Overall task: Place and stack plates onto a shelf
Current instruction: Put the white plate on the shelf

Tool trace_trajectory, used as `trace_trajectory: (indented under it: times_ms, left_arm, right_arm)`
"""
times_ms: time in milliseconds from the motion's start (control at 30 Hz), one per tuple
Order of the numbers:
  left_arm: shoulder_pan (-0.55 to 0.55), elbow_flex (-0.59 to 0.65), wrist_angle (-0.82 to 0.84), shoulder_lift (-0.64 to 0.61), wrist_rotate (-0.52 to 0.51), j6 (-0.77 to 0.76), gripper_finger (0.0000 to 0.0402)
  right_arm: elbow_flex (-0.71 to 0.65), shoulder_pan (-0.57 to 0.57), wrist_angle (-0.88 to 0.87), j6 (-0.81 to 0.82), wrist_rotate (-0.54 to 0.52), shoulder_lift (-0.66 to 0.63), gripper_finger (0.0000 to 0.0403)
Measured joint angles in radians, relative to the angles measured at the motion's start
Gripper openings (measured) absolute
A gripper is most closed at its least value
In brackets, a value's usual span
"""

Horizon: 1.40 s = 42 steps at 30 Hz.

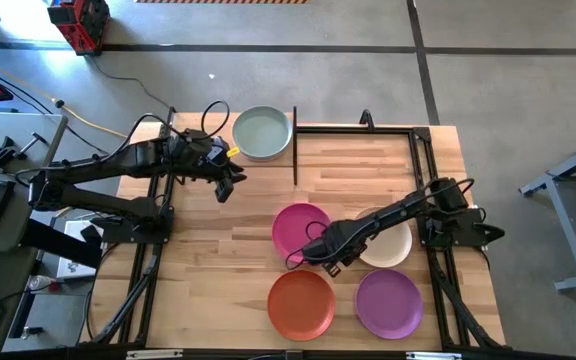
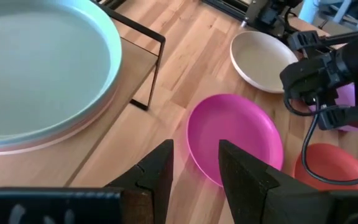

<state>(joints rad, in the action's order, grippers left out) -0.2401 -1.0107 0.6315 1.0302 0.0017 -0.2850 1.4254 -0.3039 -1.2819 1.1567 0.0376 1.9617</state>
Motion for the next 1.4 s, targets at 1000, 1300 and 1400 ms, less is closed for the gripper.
trace_trajectory:
  times_ms: [1000, 1300, 1400]
  left_arm:
    - [0.0, 0.0, 0.003, 0.005, 0.001, -0.001, 0.0117]
    - [-0.019, 0.0, -0.016, 0.005, 0.003, -0.098, 0.0117]
    - [-0.041, 0.0, -0.049, 0.004, -0.006, -0.152, 0.0117]
  right_arm:
    - [-0.163, 0.0, 0.105, 0.053, 0.046, 0.0, 0.0003]
    - [0.017, -0.011, -0.105, 0.047, -0.034, 0.0, 0.0]
    - [0.09, -0.011, -0.176, 0.047, -0.07, 0.0, 0.0]
